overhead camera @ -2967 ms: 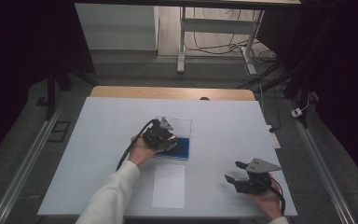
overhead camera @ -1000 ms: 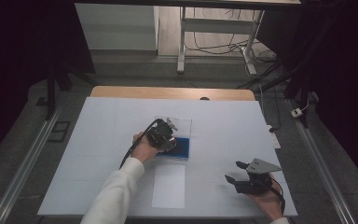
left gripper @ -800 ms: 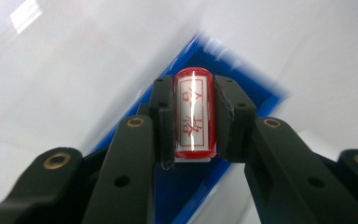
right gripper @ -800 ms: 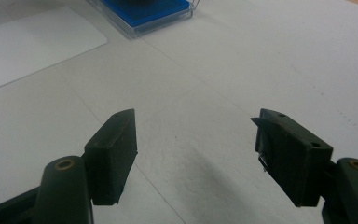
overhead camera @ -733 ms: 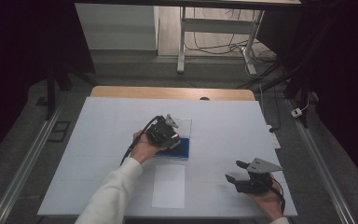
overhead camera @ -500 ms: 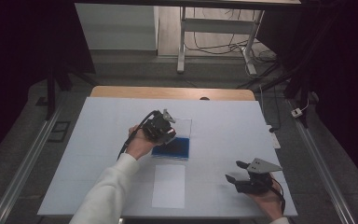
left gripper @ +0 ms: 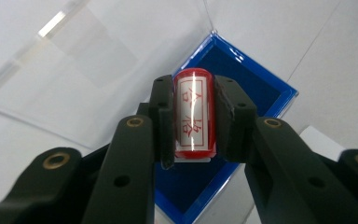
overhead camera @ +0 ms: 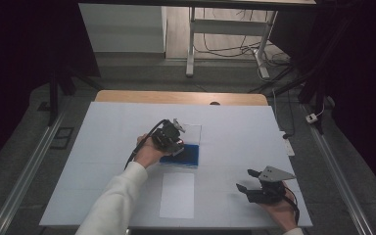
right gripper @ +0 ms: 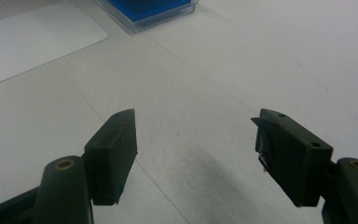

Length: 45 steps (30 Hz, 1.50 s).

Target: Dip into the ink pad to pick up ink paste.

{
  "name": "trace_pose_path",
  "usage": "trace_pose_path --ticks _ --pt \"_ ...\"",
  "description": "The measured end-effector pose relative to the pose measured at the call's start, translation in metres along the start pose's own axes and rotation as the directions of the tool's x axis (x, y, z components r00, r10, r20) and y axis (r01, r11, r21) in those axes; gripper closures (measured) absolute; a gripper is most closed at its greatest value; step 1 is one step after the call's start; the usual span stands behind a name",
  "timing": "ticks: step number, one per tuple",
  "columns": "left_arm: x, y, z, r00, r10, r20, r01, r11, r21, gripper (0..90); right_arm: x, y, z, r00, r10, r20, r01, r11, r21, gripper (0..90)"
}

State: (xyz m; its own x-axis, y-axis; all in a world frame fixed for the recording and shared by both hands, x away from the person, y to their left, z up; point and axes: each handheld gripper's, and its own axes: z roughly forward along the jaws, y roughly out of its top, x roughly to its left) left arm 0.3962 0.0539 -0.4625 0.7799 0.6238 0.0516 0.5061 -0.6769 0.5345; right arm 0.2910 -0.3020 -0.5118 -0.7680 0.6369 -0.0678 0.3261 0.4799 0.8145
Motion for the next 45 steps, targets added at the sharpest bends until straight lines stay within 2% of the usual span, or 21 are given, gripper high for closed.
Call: trace_pose_path --ticks 8,10,11,16,20,25,30,33,41,45 --pt "0.000 0.000 0.004 0.9997 -0.017 0.017 0.017 0.9999 0.003 70.3 -0.001 -0.001 0.000 1.0000 0.000 0.000 0.000 1.000 0.000 29.0" --pt "-0.003 -0.002 0.010 0.9998 -0.004 0.018 0.003 0.9997 0.025 70.3 0.000 -0.001 0.000 1.0000 -0.001 0.002 0.001 1.000 0.007 29.0" --pt "-0.003 -0.003 0.010 0.9997 -0.014 0.021 0.014 0.9999 0.010 70.2 0.000 0.000 0.000 1.0000 -0.001 0.002 0.001 1.000 0.008 29.0" --pt "-0.001 -0.005 0.010 0.9993 -0.024 0.028 0.023 0.9996 0.015 70.4 0.000 0.000 0.001 1.0000 -0.002 0.003 0.002 1.000 0.008 29.0" --pt "-0.002 -0.004 0.013 0.9996 -0.014 0.024 0.013 0.9991 0.040 70.7 0.001 0.000 0.001 1.0000 -0.007 0.004 0.007 1.000 0.010 28.9" --pt "-0.003 -0.001 0.015 0.9994 -0.024 0.023 0.023 0.9976 0.066 71.1 0.004 0.002 0.004 0.9999 -0.012 -0.002 0.012 1.000 0.010 28.9" --pt "-0.005 -0.002 0.015 0.9999 -0.010 0.009 0.009 0.9978 0.066 71.1 0.007 0.003 0.005 0.9996 -0.027 -0.011 0.028 0.999 0.019 28.7" --pt "-0.004 -0.003 0.015 0.9996 -0.023 0.017 0.022 0.9982 0.055 71.2 0.007 0.003 0.005 0.9995 -0.030 -0.008 0.030 0.999 0.018 28.6" --pt "-0.005 -0.003 0.015 0.9998 -0.015 0.012 0.014 0.9985 0.052 71.2 0.007 0.003 0.005 0.9993 -0.036 -0.008 0.036 0.999 0.021 28.6" --pt "-0.004 -0.004 0.016 0.9995 -0.024 0.019 0.023 0.9986 0.048 71.2 0.007 0.004 0.004 0.9996 -0.029 -0.006 0.029 0.999 0.012 28.6"
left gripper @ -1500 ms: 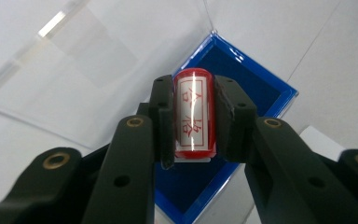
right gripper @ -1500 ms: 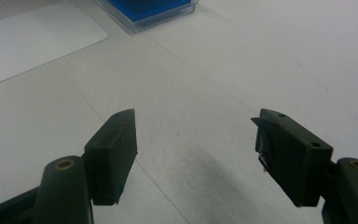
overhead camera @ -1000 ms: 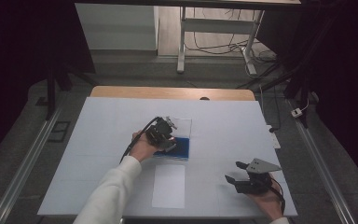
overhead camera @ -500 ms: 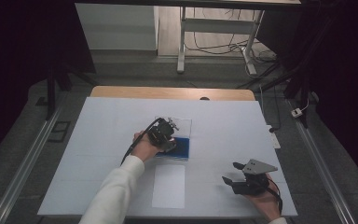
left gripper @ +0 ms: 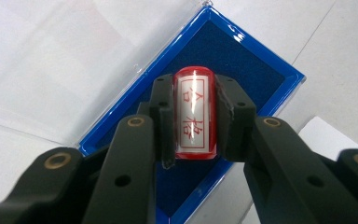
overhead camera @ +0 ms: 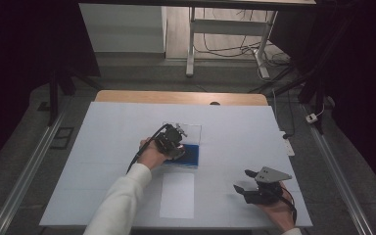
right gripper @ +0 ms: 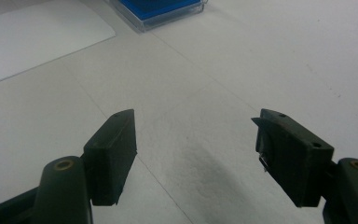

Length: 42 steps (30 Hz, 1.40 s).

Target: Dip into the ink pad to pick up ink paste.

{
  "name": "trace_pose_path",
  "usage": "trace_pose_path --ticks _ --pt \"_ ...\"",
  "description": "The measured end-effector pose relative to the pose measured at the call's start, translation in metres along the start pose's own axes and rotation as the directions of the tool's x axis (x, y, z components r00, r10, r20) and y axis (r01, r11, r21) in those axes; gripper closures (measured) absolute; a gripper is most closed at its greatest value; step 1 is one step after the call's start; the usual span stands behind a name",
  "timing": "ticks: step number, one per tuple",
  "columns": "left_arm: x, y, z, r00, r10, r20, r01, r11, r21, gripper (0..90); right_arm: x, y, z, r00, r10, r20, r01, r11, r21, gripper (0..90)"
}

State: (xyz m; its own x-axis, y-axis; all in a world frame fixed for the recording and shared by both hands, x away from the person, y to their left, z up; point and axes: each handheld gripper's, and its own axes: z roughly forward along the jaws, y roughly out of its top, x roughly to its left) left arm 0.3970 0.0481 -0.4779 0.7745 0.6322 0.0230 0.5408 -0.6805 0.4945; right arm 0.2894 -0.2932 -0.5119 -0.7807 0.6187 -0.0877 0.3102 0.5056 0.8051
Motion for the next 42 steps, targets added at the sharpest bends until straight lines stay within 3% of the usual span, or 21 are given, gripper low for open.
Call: trace_pose_path --ticks 14,16,19,22,31,36,42 --pt "0.001 -0.003 0.000 1.0000 -0.003 0.007 0.004 0.9997 -0.026 71.0 -0.001 -0.001 0.000 1.0000 0.001 0.000 -0.001 1.000 0.005 28.6" --pt "0.001 -0.002 -0.002 0.9998 0.017 0.006 -0.017 0.9994 -0.032 70.8 -0.001 -0.001 -0.001 1.0000 0.003 -0.001 -0.003 1.000 0.002 28.6" --pt "0.002 -0.003 -0.008 0.9993 0.036 -0.015 -0.036 0.9981 -0.050 70.5 -0.003 -0.001 -0.001 1.0000 0.008 0.003 -0.008 1.000 -0.003 28.6" --pt "0.008 -0.004 -0.018 0.9999 -0.010 -0.008 0.009 0.9926 -0.121 70.5 -0.003 -0.001 -0.001 0.9998 0.015 0.011 -0.015 1.000 -0.002 28.6" --pt "0.007 -0.011 -0.048 1.0000 -0.001 0.009 0.002 0.9858 -0.168 70.3 -0.004 -0.003 -0.002 0.9998 0.016 0.007 -0.016 1.000 -0.004 28.7" --pt "0.009 -0.017 -0.057 0.9997 -0.016 0.021 0.019 0.9809 -0.194 70.2 -0.004 -0.002 -0.003 0.9999 0.014 0.008 -0.014 1.000 -0.008 28.7" --pt "0.009 -0.022 -0.067 0.9995 -0.007 0.031 0.014 0.9753 -0.221 70.3 -0.005 -0.004 -0.002 0.9998 0.020 0.006 -0.020 1.000 -0.010 28.7"
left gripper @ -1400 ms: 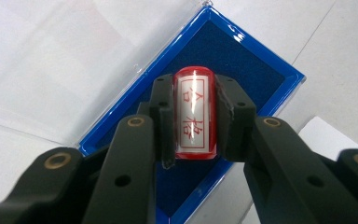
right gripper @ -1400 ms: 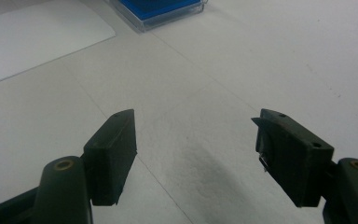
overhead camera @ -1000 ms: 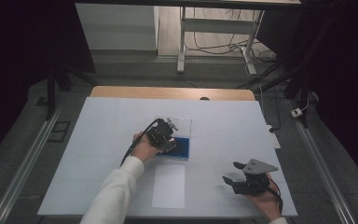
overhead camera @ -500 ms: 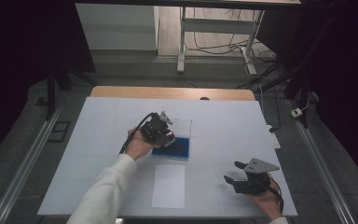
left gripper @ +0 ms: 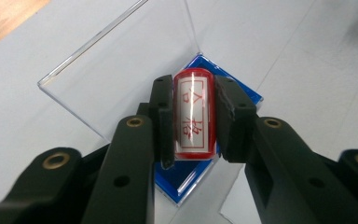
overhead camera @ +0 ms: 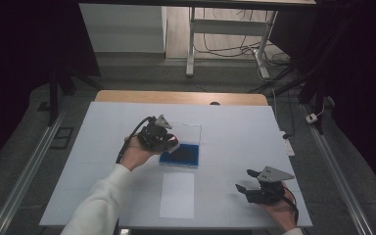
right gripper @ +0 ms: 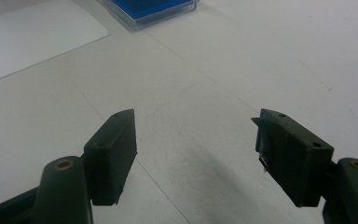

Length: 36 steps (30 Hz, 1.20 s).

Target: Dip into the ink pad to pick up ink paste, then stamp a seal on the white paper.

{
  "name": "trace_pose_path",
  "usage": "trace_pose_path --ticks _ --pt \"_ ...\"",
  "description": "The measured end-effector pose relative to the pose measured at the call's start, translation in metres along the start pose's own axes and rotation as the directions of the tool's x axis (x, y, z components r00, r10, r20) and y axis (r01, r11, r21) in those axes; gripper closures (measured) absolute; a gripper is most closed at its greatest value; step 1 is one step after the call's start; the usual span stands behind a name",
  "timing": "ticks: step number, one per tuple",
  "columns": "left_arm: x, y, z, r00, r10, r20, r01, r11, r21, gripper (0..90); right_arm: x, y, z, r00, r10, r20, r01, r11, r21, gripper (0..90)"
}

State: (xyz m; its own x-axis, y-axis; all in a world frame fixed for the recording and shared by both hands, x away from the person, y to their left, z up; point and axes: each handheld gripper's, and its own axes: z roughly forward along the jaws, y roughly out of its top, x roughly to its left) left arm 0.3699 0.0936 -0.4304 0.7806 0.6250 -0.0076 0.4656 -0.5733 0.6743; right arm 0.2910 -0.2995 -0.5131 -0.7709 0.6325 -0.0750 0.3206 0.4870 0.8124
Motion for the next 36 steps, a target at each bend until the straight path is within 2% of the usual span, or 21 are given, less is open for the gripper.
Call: trace_pose_path --ticks 8,15,27,36 --pt "-0.012 -0.002 -0.016 0.9992 0.036 0.020 -0.035 0.9985 -0.043 70.2 -0.001 -0.001 -0.002 0.9999 -0.003 0.013 0.003 1.000 0.004 28.8" --pt "-0.022 -0.009 -0.021 0.9973 0.060 0.043 -0.058 0.9975 -0.040 70.2 0.000 -0.001 -0.001 1.0000 -0.005 0.006 0.005 1.000 0.004 28.9" --pt "-0.035 -0.030 -0.027 0.9945 0.062 0.084 -0.056 0.9962 -0.066 70.2 0.000 -0.001 -0.001 1.0000 -0.006 0.008 0.006 1.000 0.009 28.9" --pt "-0.041 -0.043 -0.025 0.9927 0.057 0.106 -0.052 0.9972 -0.053 70.1 0.000 -0.001 -0.001 1.0000 -0.004 0.003 0.004 1.000 0.010 29.0"
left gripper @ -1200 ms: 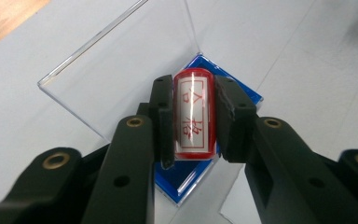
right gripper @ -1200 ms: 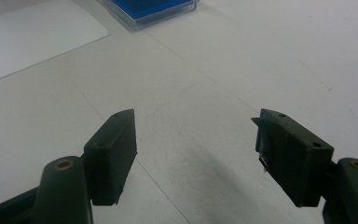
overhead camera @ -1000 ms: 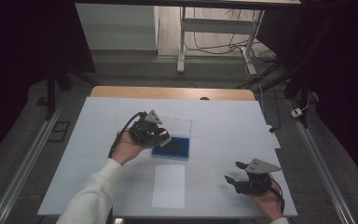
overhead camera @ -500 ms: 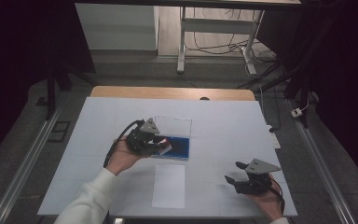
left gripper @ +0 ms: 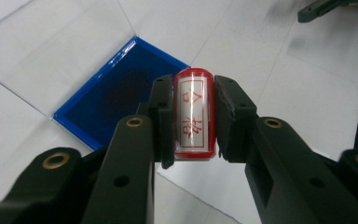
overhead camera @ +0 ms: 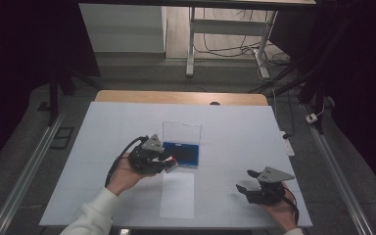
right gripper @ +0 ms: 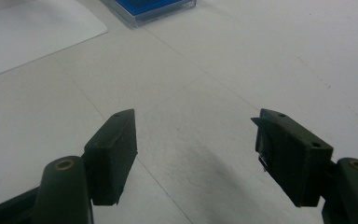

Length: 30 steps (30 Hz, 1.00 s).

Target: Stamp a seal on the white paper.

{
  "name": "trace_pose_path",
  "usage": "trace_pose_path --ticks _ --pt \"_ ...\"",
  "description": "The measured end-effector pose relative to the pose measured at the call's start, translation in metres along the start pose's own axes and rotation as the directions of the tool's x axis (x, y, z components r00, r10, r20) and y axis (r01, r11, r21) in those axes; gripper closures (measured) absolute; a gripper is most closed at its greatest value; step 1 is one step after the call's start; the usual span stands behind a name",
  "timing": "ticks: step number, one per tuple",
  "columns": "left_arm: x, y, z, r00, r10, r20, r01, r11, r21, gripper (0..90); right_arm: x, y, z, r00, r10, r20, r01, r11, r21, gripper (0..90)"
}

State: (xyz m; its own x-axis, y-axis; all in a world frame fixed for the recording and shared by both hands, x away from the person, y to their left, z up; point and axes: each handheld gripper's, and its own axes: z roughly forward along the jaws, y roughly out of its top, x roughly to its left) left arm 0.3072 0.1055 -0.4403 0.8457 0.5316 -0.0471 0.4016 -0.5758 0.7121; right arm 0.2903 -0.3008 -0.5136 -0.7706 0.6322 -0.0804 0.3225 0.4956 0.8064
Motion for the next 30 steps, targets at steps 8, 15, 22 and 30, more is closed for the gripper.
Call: trace_pose_path --ticks 8,15,22,30 --pt "-0.006 -0.006 0.001 0.9998 0.000 0.018 0.000 1.0000 0.006 70.1 -0.001 0.000 -0.001 1.0000 -0.002 0.005 0.002 1.000 0.001 29.0" --pt "-0.011 -0.009 0.003 0.9996 0.010 0.028 -0.010 0.9993 0.035 70.1 0.000 0.000 -0.001 1.0000 0.001 0.009 -0.001 1.000 0.000 29.0" --pt "-0.017 -0.014 0.011 0.9989 0.020 0.041 -0.023 0.9972 0.071 70.1 0.000 0.001 0.000 1.0000 -0.005 -0.001 0.005 1.000 -0.005 29.1" --pt "-0.023 -0.014 0.017 0.9976 0.037 0.058 -0.043 0.9951 0.089 70.2 0.001 0.001 0.001 1.0000 0.001 0.000 -0.001 1.000 -0.005 29.1"
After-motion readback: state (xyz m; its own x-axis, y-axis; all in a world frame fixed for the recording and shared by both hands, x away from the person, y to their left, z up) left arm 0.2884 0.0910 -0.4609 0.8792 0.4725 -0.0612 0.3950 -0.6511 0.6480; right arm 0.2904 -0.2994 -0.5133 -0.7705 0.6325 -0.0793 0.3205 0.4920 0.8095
